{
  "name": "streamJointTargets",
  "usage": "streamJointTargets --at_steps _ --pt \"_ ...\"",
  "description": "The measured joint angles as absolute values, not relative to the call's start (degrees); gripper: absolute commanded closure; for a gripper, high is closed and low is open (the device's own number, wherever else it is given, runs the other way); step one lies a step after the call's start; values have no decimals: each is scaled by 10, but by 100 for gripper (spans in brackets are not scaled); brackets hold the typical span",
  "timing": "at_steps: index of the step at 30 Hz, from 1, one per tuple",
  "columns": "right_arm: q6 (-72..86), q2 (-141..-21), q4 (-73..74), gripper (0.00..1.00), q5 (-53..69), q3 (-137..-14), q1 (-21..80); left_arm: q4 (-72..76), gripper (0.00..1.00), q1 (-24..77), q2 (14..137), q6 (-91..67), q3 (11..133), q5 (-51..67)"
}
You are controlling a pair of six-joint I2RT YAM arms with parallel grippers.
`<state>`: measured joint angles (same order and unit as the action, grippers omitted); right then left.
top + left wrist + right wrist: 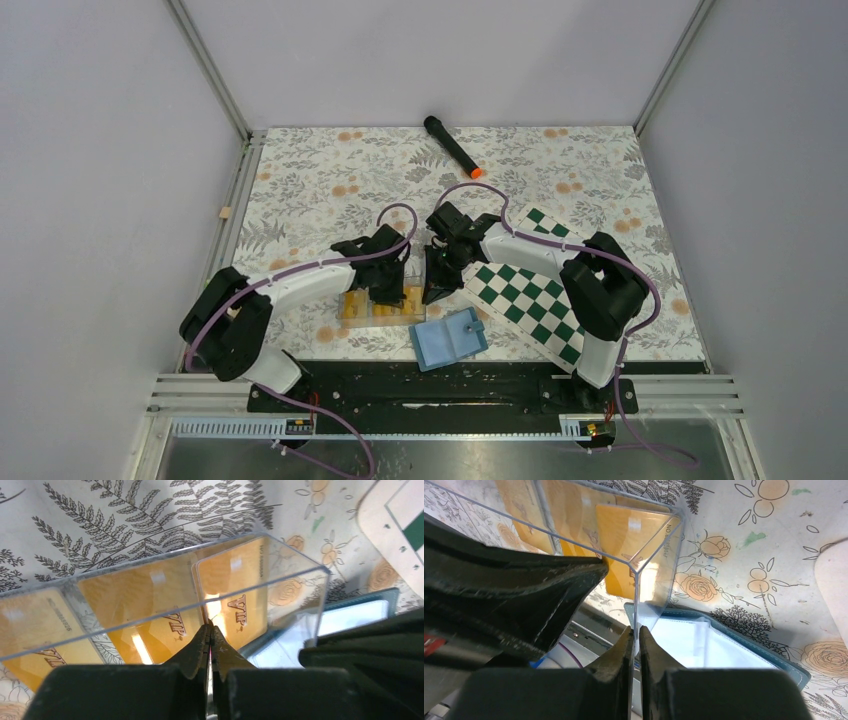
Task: Put the credit cards into the card holder
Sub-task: Pick up the credit card from the storage box.
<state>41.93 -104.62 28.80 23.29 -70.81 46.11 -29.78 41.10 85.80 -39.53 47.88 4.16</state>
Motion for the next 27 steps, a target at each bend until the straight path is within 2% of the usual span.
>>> streamJointTargets --at_steps 9,27 --pt "419 -1046 288 90 233 -708 461 -329 100 427 841 -390 510 38" --pt "420 -1046 288 90 236 -707 461 -394 100 446 914 -354 564 -4"
